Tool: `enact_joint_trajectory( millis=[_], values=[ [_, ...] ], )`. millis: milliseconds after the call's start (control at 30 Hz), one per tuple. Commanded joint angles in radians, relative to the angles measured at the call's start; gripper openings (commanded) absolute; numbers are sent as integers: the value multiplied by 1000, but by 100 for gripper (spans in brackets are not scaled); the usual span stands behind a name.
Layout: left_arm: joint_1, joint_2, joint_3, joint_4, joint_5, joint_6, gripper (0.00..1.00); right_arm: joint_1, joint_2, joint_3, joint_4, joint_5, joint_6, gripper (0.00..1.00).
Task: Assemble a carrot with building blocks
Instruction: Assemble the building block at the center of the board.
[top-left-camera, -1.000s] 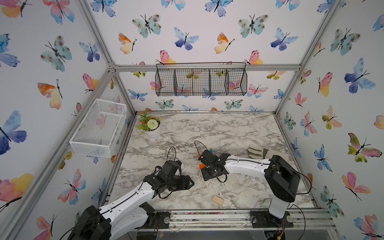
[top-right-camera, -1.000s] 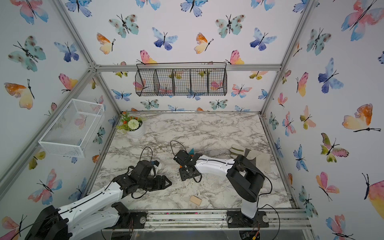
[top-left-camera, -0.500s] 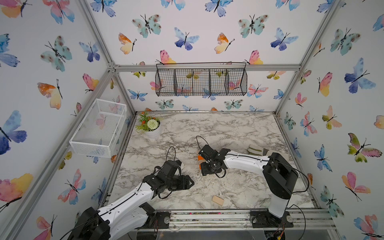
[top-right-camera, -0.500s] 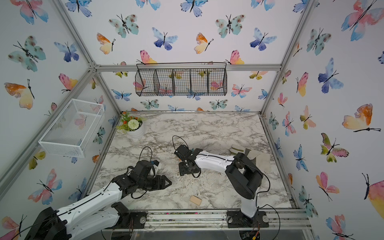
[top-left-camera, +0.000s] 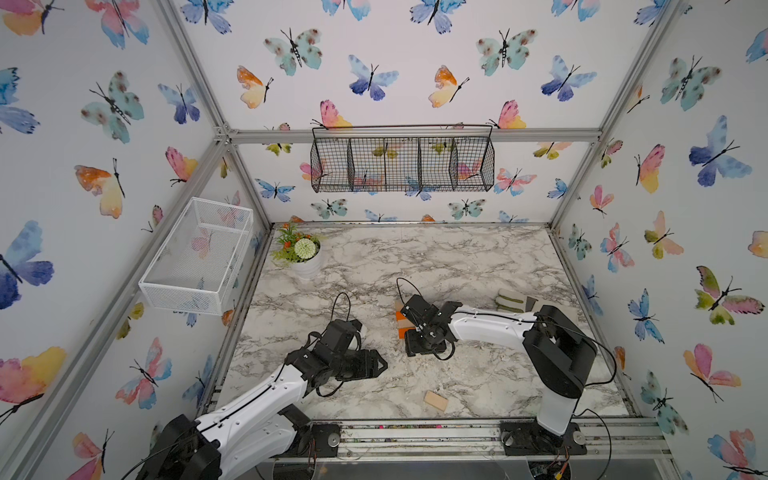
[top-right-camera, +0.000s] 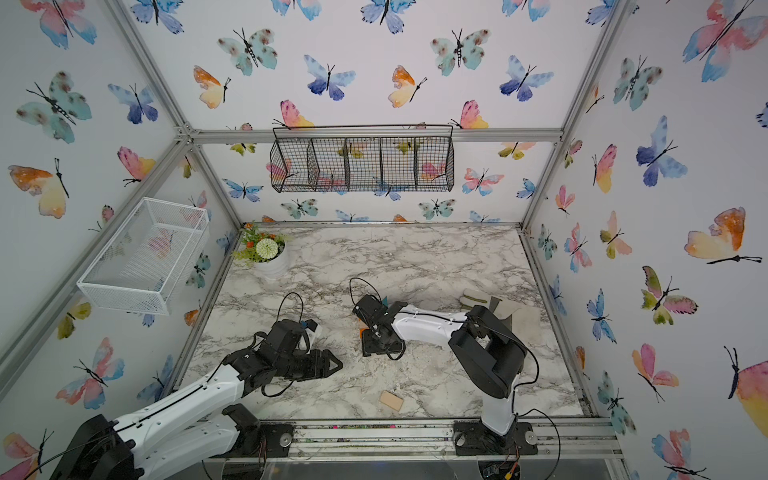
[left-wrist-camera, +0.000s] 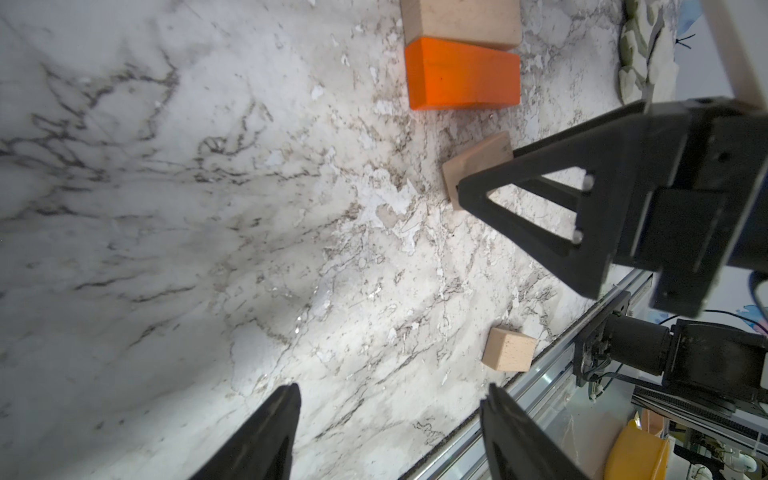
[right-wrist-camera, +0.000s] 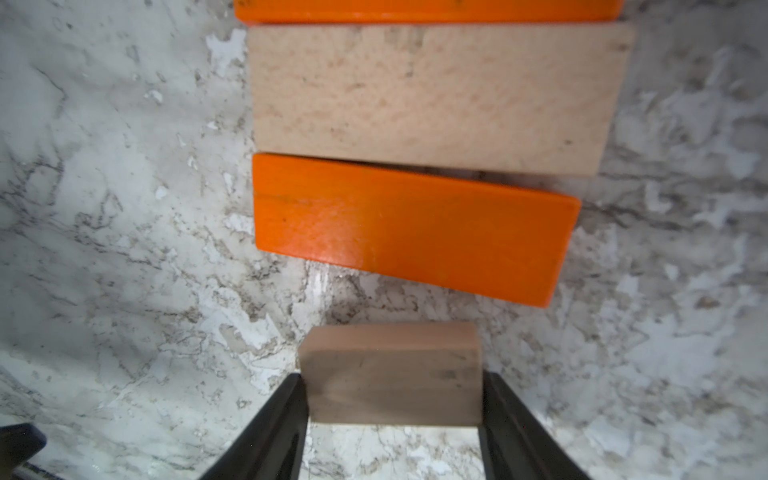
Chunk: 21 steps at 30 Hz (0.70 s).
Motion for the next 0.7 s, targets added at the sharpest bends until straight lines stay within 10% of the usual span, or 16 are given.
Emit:
enact_joint_trajectory(
  millis=[0, 333, 667],
  values=[
    [4, 1, -5, -25, 12, 25, 74, 3, 34, 32, -1, -5, 14, 63],
    [6, 14, -1, -23, 12, 31, 74, 3, 17, 42, -53, 49, 29, 81],
    [6, 40, 0, 0, 24, 34, 74, 4, -68, -50, -39, 27, 53, 70]
  ],
)
